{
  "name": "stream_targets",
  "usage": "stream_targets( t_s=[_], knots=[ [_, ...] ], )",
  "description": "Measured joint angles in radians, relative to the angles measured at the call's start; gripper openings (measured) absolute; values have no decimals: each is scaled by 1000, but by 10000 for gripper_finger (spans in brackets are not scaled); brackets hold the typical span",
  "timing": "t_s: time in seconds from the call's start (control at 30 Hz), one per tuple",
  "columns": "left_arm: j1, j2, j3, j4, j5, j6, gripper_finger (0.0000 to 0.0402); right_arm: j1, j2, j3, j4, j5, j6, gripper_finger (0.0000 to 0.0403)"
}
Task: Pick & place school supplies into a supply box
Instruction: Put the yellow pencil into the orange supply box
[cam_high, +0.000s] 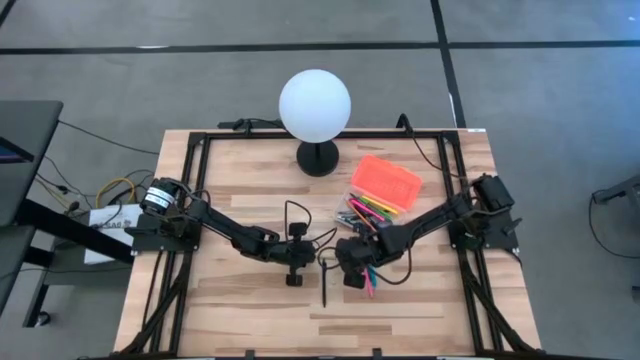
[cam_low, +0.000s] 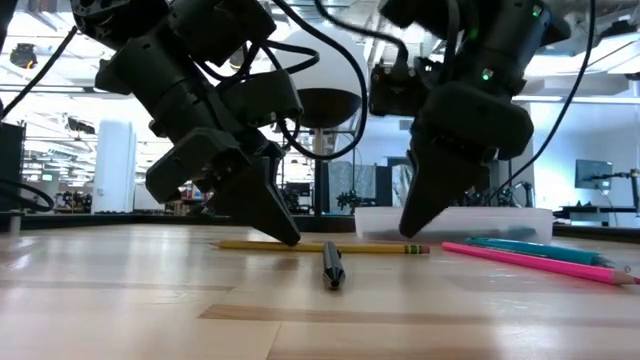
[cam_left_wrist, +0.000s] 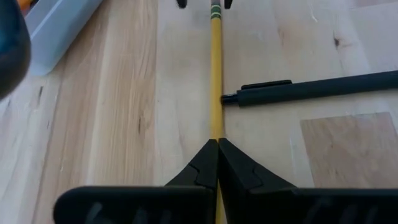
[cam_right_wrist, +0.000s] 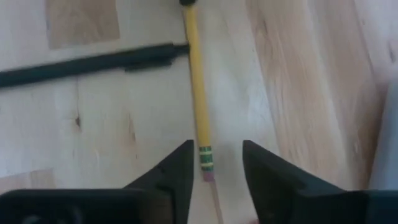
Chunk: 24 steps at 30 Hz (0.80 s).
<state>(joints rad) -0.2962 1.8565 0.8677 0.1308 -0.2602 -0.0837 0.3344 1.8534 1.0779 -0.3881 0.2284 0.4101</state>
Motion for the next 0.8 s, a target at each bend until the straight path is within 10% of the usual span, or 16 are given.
stream_targets(
  t_s=[0.8],
  knots=[
    [1,0,1,-4,-10,-6,0,-23,27,-6,-4,-116,-54,120]
  ],
)
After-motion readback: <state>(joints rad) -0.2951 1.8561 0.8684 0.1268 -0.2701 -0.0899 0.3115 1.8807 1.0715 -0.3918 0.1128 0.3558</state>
